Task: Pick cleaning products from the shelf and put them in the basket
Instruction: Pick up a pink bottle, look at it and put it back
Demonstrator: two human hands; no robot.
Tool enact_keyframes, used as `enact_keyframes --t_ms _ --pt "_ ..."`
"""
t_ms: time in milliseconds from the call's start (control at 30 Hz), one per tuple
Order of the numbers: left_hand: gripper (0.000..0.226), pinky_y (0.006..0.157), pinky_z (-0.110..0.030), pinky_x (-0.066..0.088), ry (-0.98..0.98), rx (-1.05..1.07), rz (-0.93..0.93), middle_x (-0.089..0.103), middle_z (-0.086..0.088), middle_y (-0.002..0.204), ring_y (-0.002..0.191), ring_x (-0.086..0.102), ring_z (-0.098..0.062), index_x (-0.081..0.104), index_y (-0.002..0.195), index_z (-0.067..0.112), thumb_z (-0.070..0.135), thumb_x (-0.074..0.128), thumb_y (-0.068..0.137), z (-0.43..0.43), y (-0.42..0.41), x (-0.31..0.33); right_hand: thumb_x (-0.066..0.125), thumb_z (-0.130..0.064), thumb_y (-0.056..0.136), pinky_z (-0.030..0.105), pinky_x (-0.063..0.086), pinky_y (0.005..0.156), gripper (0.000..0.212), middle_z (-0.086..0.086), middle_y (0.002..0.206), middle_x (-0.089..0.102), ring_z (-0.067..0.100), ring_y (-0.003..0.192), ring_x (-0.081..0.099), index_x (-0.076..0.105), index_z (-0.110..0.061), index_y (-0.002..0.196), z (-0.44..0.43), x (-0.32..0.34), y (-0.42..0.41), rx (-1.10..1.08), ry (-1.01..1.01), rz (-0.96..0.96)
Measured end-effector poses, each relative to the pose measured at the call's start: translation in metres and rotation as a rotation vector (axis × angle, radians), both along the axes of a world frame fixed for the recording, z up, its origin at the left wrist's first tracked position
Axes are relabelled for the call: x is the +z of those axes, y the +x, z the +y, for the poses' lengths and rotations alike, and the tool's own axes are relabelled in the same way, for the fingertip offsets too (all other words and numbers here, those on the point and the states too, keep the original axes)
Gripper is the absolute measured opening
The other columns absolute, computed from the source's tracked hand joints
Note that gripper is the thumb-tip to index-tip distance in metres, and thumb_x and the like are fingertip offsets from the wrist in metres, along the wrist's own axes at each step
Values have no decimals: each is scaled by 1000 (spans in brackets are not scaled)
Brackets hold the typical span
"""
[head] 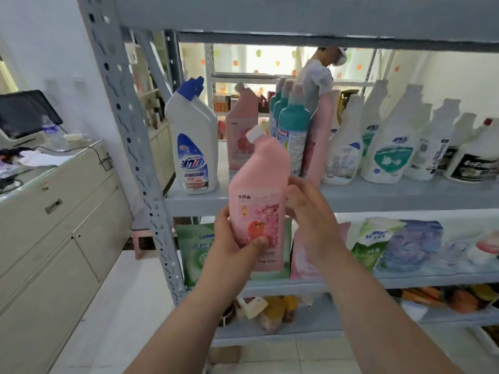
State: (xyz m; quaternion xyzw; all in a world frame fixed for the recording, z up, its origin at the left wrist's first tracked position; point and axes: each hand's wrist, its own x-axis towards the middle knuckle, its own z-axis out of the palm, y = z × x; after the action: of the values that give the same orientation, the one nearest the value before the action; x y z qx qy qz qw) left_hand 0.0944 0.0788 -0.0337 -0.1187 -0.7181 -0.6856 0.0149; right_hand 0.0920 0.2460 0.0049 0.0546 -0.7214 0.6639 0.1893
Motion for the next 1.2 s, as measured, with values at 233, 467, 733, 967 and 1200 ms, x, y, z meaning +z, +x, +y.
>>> enact_keyframes --t_ms 233,467,733,967,1200 --pt "66 66 -7 54 -28 204 144 61 15 124 106 65 0 30 130 41 16 76 90 28 -87 30 75 -37 88 19 41 91 56 -8 128 47 9 111 52 49 -23 136 84 5 -86 -601 359 82" --pt "67 61 2 45 -61 320 176 55 29 110 89 56 28 32 123 42 10 78 87 51 -158 33 79 -50 79 43 57 90 61 -2 121 60 16 105 62 53 -24 127 106 -13 -124 -558 482 81" --pt "62 76 -14 47 -138 335 145 60 9 125 111 61 -15 34 132 35 15 75 90 58 -195 25 82 -41 80 39 57 79 50 -2 110 58 18 93 61 54 -18 115 104 -26 -135 -635 442 162" --pt "86 115 -48 38 -373 405 147 37 -10 151 139 41 -30 16 160 21 29 71 94 59 -202 31 82 -26 78 6 39 73 51 -3 109 44 -3 88 46 49 -15 116 98 -33 -136 -696 371 199" --pt "74 117 -51 39 -319 376 113 43 -6 155 141 45 -25 21 157 18 21 65 98 62 -209 33 81 -31 85 27 43 87 53 5 118 50 6 102 44 55 -9 125 96 -32 -129 -691 310 170"
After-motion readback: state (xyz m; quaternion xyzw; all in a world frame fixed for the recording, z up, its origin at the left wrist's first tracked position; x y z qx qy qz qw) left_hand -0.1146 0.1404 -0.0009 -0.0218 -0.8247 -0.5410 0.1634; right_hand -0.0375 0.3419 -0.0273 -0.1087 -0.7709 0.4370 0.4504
